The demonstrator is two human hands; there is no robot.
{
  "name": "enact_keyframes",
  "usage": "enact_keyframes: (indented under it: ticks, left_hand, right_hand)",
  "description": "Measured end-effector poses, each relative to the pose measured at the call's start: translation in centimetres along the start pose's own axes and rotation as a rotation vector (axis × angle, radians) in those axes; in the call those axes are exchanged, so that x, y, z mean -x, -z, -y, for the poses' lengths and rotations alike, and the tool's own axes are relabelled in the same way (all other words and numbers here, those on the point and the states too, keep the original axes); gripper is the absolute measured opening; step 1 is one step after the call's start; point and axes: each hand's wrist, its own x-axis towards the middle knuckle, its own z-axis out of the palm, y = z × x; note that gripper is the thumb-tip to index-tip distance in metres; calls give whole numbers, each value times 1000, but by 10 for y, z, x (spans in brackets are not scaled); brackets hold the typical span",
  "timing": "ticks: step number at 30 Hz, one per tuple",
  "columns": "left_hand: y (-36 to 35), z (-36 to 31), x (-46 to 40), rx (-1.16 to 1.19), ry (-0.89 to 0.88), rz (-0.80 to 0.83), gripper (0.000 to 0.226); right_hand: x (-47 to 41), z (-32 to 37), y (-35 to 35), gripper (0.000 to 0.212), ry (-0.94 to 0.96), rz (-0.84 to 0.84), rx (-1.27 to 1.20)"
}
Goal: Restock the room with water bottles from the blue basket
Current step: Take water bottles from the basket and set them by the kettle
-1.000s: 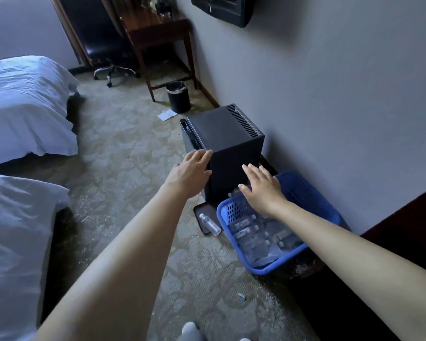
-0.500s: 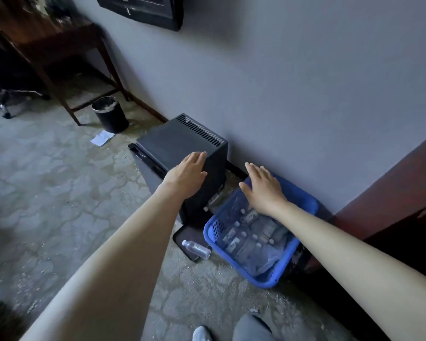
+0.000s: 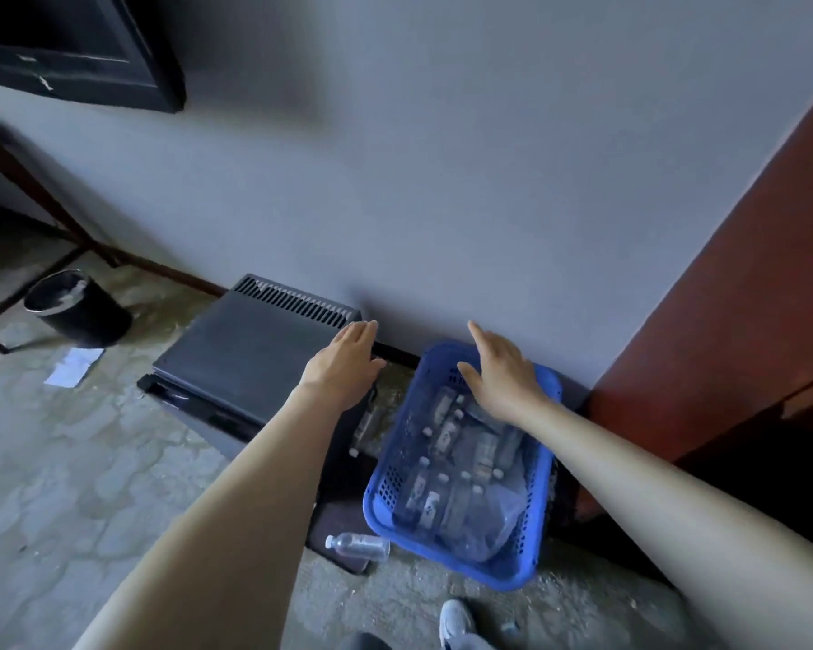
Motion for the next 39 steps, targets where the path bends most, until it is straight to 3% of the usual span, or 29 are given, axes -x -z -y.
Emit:
enact_keyframes:
  ticks: [5,12,17,21,26,39]
  left_hand:
    - [-6,-2,-40,-38,-151,56,51]
    - [-26,13,-74,-82,-352,62,40]
    - [-70,29,-70,-162,-415,105,25]
    - [-101,39,-84,-109,-424,137,28]
    - [-170,50,-107,-54,-439,137,54]
    - [-396,74,-132,-61,-429,151,52]
  right_hand:
    - [-6,-2,-7,62,-84,-61,-48]
    - [-6,16,-36,61,-356,-240,-160]
    - [1,26,-92,57,-447,-297,-199]
    - [3,12,-125,55,-503,-301,-255]
    - [-8,-26,-184,57,-535,-329,-278]
    - [-37,-137,-372,56,-565,-295,-346]
